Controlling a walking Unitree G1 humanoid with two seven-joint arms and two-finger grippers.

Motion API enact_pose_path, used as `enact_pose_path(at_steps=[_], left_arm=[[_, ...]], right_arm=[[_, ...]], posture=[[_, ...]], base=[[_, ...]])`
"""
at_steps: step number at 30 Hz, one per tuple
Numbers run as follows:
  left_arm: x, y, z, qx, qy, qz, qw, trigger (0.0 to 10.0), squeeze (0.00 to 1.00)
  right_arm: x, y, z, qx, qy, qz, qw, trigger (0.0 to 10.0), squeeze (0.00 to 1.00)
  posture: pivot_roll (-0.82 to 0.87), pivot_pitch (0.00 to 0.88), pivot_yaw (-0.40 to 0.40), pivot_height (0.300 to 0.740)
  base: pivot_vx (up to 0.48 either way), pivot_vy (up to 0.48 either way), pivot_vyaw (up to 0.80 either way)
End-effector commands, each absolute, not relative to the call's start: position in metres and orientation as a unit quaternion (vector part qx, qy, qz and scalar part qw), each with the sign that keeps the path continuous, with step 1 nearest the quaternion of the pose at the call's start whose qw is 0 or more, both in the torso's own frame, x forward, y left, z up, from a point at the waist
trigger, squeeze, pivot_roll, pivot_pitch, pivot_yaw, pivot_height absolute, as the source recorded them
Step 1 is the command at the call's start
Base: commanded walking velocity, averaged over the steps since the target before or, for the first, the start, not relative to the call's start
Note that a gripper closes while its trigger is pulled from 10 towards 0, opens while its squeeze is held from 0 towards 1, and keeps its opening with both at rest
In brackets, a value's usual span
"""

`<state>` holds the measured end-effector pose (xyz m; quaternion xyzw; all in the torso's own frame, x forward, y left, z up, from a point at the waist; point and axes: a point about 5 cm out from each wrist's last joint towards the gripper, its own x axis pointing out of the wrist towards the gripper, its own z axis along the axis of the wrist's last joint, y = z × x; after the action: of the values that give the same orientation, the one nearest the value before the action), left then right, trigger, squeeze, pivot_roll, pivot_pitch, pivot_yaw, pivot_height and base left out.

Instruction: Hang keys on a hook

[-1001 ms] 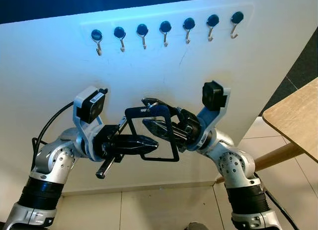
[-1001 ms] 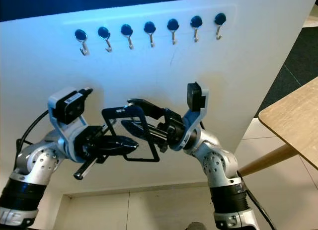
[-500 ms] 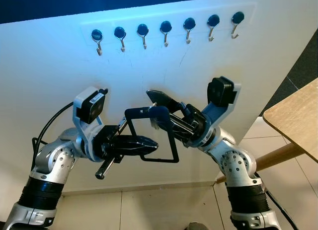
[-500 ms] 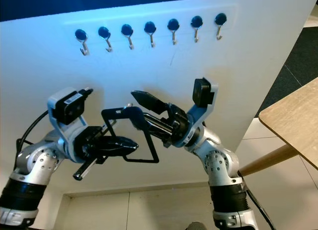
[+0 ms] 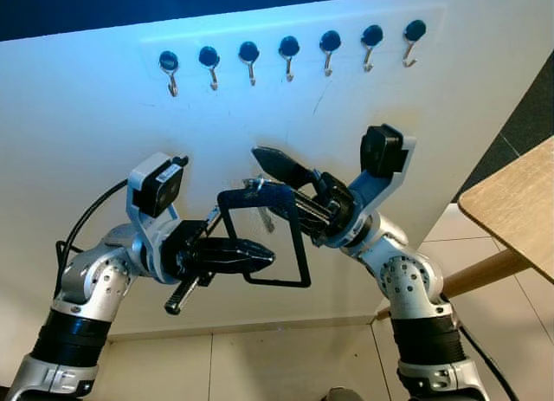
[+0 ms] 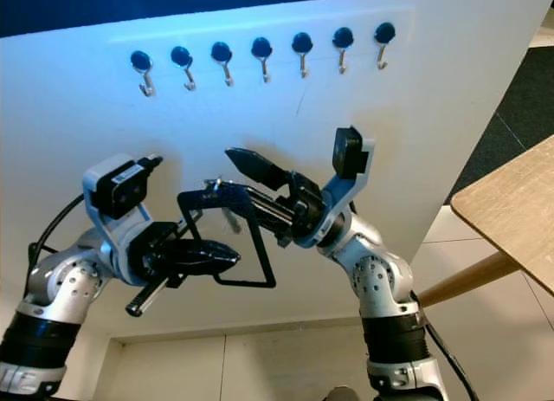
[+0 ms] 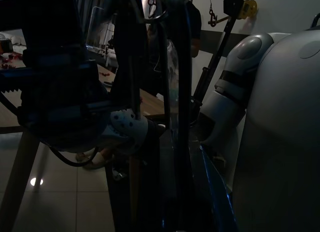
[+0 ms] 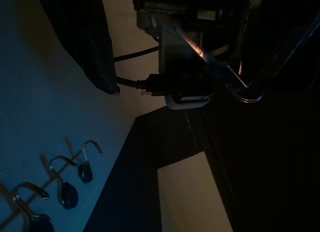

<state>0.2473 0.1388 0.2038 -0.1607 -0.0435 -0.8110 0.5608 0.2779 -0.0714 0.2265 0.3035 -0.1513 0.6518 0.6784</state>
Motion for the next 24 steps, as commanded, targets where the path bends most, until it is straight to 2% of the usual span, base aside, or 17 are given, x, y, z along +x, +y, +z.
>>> enact_pose_path(at_steps=[1, 17, 24], left_arm=[[0.244, 0.143, 0.201, -0.147, -0.024, -0.814, 0.561, 10.0, 0.0], [0.243, 0.144, 0.195, -0.136, -0.006, -0.818, 0.558, 10.0, 0.0], [0.243, 0.144, 0.194, -0.132, -0.001, -0.819, 0.559, 10.0, 0.0]], right_arm=[[0.28, -0.071, 0.226, 0.307, -0.152, 0.645, 0.683, 10.0, 0.0], [0.284, -0.062, 0.223, 0.308, -0.138, 0.631, 0.698, 10.0, 0.0], [0.283, -0.059, 0.222, 0.306, -0.132, 0.636, 0.696, 10.0, 0.0]], posture=[[-0.09, 0.108, 0.096, 0.74], [-0.09, 0.11, 0.097, 0.74], [-0.09, 0.112, 0.096, 0.74]], base=[[0.0, 0.0, 0.0], [0.0, 0.0, 0.0], [0.0, 0.0, 0.0]])
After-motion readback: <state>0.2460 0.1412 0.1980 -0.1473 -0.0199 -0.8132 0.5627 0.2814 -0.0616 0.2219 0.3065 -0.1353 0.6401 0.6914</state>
